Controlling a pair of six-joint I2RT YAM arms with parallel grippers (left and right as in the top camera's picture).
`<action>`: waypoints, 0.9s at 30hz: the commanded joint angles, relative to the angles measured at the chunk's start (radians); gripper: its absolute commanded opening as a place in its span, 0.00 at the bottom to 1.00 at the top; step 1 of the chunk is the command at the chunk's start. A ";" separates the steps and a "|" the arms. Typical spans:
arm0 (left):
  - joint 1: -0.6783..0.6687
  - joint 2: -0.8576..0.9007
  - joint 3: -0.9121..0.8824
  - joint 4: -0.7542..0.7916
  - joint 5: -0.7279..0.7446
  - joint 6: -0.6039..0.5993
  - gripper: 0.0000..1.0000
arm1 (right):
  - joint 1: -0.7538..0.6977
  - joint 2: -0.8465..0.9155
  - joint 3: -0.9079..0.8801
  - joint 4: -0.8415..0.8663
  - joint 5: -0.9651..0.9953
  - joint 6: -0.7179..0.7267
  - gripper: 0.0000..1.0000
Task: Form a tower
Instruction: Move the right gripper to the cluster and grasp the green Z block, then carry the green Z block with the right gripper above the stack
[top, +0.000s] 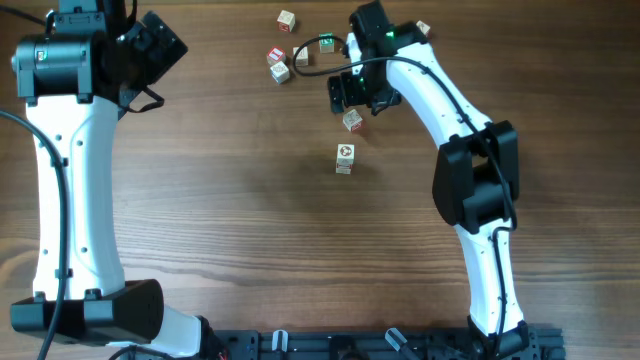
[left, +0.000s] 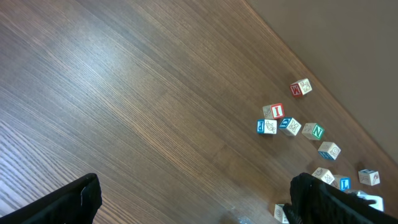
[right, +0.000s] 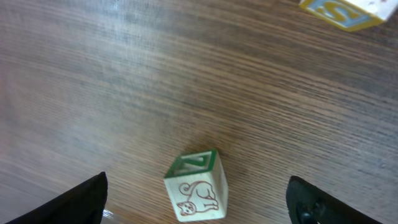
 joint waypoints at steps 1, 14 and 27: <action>0.005 -0.002 0.000 0.002 -0.009 0.008 1.00 | -0.007 0.011 -0.033 0.016 0.088 -0.141 0.86; 0.005 -0.002 0.000 0.002 -0.009 0.008 1.00 | 0.023 0.000 -0.101 0.041 0.119 -0.175 0.86; 0.005 -0.002 0.000 0.002 -0.009 0.008 1.00 | 0.020 -0.003 -0.103 0.005 0.166 -0.078 0.29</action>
